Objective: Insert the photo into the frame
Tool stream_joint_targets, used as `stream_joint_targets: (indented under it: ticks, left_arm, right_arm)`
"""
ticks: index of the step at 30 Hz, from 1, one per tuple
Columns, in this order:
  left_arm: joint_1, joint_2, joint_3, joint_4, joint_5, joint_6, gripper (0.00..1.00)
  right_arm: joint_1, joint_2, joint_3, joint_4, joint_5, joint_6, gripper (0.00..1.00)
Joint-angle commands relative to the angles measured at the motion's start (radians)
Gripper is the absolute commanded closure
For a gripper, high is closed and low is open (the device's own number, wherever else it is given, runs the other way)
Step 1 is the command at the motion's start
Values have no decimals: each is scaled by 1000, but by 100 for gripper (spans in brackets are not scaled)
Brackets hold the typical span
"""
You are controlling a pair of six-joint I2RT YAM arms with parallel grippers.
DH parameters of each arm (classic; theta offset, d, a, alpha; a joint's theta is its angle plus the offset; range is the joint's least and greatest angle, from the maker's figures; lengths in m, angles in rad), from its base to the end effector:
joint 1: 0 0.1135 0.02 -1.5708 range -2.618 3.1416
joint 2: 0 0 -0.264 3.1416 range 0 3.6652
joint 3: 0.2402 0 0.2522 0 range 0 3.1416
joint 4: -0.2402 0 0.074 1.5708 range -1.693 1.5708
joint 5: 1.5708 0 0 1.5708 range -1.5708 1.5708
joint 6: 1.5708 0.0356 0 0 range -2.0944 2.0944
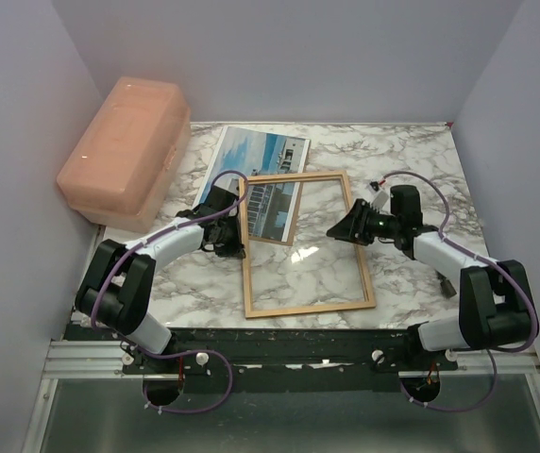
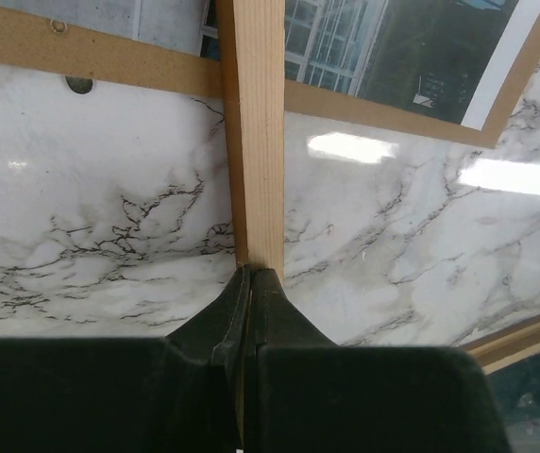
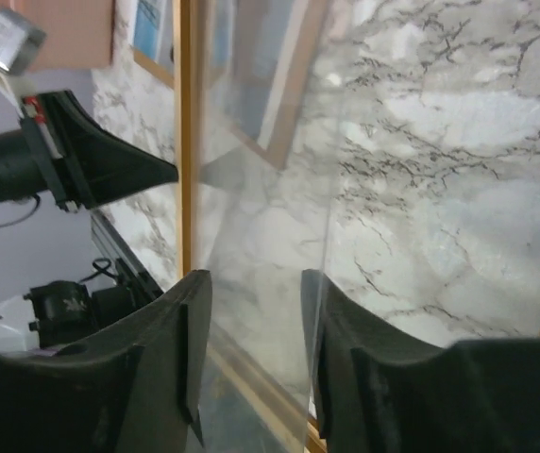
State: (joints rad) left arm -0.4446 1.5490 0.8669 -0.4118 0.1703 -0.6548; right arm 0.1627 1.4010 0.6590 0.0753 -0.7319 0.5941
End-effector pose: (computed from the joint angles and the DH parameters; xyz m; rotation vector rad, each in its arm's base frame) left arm 0.2613 -0.1312 0.1727 -0.2334 2.7607 -0.5534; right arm 0.2680 0.0681 0.1903 0.0734 2.3130 1.2183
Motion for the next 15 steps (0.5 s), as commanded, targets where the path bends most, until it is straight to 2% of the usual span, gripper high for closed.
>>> stream_joint_targets:
  ticks: [1, 7, 15]
  left_arm:
    - [-20, 85, -54, -55, -53, 35, 100]
    - [-20, 85, -52, -56, -54, 34, 100]
    - [-22, 88, -51, -58, -56, 35, 100]
  right_arm:
    - [22, 15, -5, -116, 42, -28, 43]
    - [23, 40, 25, -173, 83, -46, 27]
    - [23, 70, 24, -148, 63, -39, 20]
